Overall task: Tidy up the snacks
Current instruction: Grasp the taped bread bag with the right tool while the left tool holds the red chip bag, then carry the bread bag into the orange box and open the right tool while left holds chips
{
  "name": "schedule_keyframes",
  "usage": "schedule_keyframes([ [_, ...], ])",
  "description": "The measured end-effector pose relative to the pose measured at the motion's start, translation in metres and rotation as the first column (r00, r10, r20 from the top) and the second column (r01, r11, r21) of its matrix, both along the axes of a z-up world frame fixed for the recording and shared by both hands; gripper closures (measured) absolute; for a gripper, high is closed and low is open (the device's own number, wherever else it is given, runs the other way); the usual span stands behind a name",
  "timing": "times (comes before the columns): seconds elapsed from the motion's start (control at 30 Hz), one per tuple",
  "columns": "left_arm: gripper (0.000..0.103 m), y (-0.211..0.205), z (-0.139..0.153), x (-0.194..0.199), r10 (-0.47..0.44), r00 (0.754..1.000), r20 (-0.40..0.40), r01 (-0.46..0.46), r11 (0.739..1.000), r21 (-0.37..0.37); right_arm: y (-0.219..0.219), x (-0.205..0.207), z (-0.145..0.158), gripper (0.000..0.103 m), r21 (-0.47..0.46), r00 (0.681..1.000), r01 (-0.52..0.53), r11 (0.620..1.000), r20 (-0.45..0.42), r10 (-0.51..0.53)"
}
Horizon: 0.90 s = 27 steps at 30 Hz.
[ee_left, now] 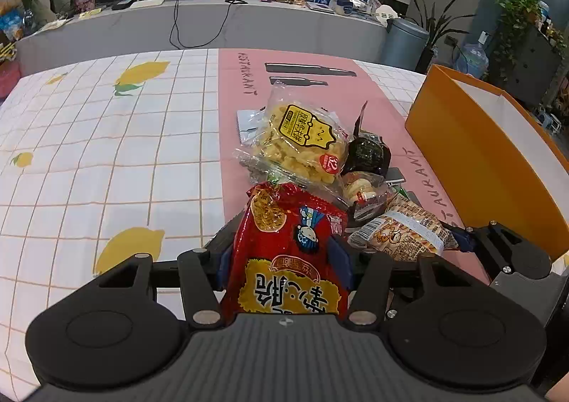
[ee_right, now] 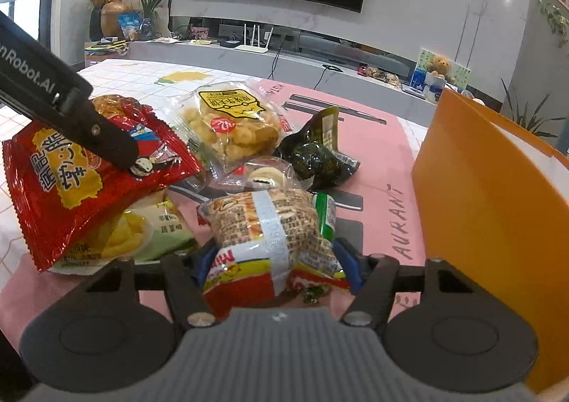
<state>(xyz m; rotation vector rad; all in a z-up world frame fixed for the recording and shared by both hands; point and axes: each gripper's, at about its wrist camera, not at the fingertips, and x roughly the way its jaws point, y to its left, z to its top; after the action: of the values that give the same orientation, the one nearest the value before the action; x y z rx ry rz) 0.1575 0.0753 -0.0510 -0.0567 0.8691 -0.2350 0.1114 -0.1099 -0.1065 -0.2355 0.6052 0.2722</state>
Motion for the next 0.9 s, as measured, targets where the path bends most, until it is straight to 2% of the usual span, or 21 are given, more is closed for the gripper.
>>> schedule_keyframes([
  [0.07,0.033,0.001,-0.001,0.002,0.007,1.0,-0.004,-0.007,1.0,-0.009,0.0,0.0,0.0,0.038,0.0,1.0,0.0,1.0,0.0,0.0],
  [0.23,0.033,0.008,-0.003,0.008,0.035,0.999,-0.027,-0.036,0.998,-0.054,0.001,-0.001,0.0,0.038,-0.002,1.0,0.0,1.0,0.003,0.0],
  [0.3,0.027,0.009,-0.003,0.008,0.041,0.998,-0.037,-0.044,0.997,-0.06,0.001,-0.001,0.0,0.038,-0.003,1.0,-0.001,1.0,0.003,0.001],
  [0.37,0.013,0.01,-0.004,0.008,0.044,0.997,-0.067,-0.048,0.998,-0.052,0.001,-0.001,0.0,0.038,-0.005,1.0,-0.002,1.0,0.004,0.002],
  [0.4,0.013,0.009,-0.003,0.008,0.037,0.996,-0.08,-0.041,0.998,-0.045,0.001,-0.001,0.0,0.038,-0.004,1.0,-0.002,1.0,0.004,0.002],
  [0.57,0.003,-0.003,-0.003,0.002,-0.029,0.995,-0.093,0.032,0.999,0.035,0.001,-0.002,0.0,0.038,-0.004,1.0,-0.001,1.0,0.005,0.001],
  [0.7,0.0,-0.024,-0.009,-0.005,-0.082,0.994,-0.078,0.095,0.982,0.166,0.001,-0.001,0.0,0.038,-0.003,1.0,-0.001,1.0,0.003,0.001],
  [0.77,0.0,-0.034,-0.017,-0.007,-0.089,0.994,-0.069,0.104,0.958,0.266,0.001,-0.001,0.0,0.038,-0.003,1.0,0.0,1.0,0.004,0.0],
  [0.83,0.009,-0.04,-0.021,-0.011,-0.1,0.994,-0.054,0.112,0.937,0.332,0.001,-0.001,0.0,0.038,-0.003,1.0,0.0,1.0,0.003,0.0],
  [0.87,0.017,-0.042,-0.02,-0.015,-0.111,0.993,-0.038,0.117,0.934,0.338,0.001,-0.001,0.0,0.038,-0.001,1.0,0.001,1.0,0.003,-0.001],
  [0.9,0.017,-0.043,-0.018,-0.017,-0.12,0.992,-0.034,0.125,0.932,0.341,0.0,-0.001,0.0,0.038,0.003,1.0,0.002,1.0,0.004,-0.002],
])
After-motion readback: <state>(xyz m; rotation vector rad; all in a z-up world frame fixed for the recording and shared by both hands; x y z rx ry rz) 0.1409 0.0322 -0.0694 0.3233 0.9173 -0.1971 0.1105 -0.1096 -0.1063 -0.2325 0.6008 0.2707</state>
